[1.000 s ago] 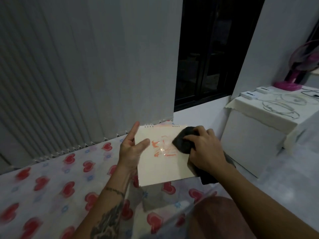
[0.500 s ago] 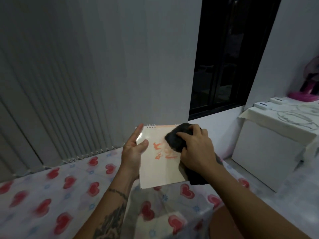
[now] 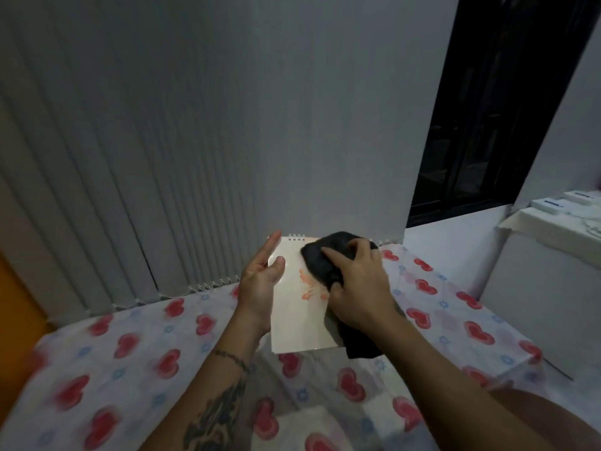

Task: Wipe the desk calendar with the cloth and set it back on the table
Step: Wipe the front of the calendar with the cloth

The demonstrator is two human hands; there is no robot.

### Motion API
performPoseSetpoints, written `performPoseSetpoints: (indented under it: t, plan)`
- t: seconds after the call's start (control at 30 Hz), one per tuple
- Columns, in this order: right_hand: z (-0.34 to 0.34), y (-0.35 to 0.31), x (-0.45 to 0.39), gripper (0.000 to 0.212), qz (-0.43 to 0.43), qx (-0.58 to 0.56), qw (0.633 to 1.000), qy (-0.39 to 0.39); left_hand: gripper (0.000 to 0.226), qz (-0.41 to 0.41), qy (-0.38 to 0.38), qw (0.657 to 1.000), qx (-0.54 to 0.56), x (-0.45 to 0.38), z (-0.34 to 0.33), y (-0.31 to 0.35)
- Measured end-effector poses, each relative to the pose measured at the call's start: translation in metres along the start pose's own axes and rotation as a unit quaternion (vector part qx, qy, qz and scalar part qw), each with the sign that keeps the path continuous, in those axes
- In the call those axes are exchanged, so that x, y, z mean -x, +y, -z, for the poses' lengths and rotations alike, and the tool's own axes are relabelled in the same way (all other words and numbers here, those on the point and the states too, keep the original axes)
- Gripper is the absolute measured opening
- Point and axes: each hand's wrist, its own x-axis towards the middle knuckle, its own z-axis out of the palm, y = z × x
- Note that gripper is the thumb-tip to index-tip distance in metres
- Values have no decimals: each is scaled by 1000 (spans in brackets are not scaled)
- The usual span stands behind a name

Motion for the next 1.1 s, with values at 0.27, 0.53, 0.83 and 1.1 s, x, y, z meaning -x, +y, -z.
performPoseSetpoints:
  t: [0.27, 0.53, 0.83, 1.1]
  plan:
    - [-14, -14, 9, 40, 85, -82, 992, -41, 44, -52, 66, 995, -46, -2, 42, 24]
    - [-17, -54, 0, 55, 119, -32, 992, -39, 44, -95, 74, 991, -55, 2, 34, 26]
    - [-10, -15, -1, 46, -8, -46, 999, 11, 44, -57, 80, 995, 5, 7, 41, 32]
    - [-2, -39, 10, 42, 137, -42, 990, -15, 44, -54, 91, 994, 27, 9, 16, 33]
